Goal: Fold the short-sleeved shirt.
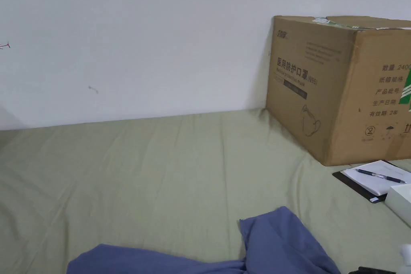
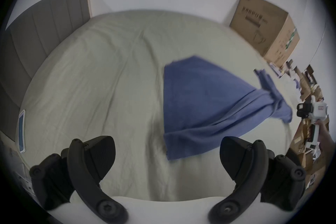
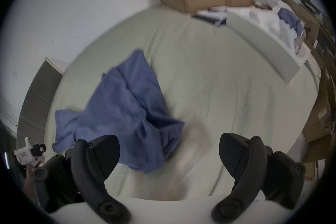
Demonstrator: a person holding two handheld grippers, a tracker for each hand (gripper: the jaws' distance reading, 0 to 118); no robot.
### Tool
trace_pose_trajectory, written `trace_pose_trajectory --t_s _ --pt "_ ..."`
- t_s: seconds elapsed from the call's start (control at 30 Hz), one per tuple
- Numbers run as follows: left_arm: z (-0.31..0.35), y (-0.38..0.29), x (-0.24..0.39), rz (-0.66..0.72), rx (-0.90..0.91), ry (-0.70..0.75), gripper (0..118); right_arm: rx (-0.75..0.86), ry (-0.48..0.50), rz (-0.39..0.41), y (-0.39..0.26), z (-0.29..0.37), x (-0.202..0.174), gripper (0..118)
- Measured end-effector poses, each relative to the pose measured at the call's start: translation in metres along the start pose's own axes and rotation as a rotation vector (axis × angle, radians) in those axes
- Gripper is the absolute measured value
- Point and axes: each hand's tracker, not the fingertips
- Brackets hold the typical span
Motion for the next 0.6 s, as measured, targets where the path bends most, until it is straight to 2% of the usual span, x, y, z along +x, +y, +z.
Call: trace_pose_trajectory --t_s 0.1,0.17,0.2,0.23,0.27,0.3,0.33,0.37,0.4,0.43,0.47,0.5,0.53,0.6 --pt "0.033 0.006 -0.004 0.029 0.117 -0.027 115 0.13 -0.003 0.024 0.005 0.027 -0.003 112" --pt "0.058 0.005 0.0 0.053 0.209 -0.063 115 0.239 0.082 0.012 0.002 0.053 -0.016 112" --pt "0.067 0.003 0.002 0.063 0.241 -0.066 114 0.335 0.092 -0.044 -0.007 0.072 -0.025 110" --pt "0.087 -0.005 0.025 0.082 0.292 -0.083 112 0.418 0.149 -0.044 -0.014 0.087 -0.034 107" --pt "0.1 -0.012 0.033 0.106 0.364 -0.107 100 0.487 0.191 -0.039 -0.023 0.098 -0.043 96" --pt "0.108 -0.02 0.037 0.121 0.417 -0.138 77 0.541 0.223 -0.035 -0.031 0.107 -0.051 74" --pt "0.117 -0.028 0.042 0.12 0.463 -0.159 41 0.573 0.296 0.018 -0.038 0.117 -0.063 37" --pt "0.136 -0.028 0.071 0.11 0.492 -0.151 0 0.611 0.293 0.042 -0.045 0.123 -0.072 0" --pt "0.143 -0.032 0.085 0.088 0.51 -0.109 0 0.636 0.266 0.065 -0.051 0.125 -0.081 0" --pt "0.151 -0.04 0.098 0.086 0.555 -0.042 0 0.683 0.162 0.061 -0.057 0.13 -0.091 0" --pt "0.16 -0.046 0.107 0.078 0.563 -0.021 0 0.69 0.228 0.048 -0.064 0.129 -0.094 0" --pt "0.129 -0.05 0.042 0.084 0.556 -0.064 0 0.682 0.276 0.028 -0.066 0.129 -0.095 0" --pt "0.124 -0.047 0.022 0.092 0.567 -0.094 0 0.661 0.331 0.012 -0.064 0.129 -0.097 0" --pt "0.124 -0.032 0.004 0.076 0.561 -0.083 0 0.628 0.331 0.044 -0.065 0.13 -0.098 0"
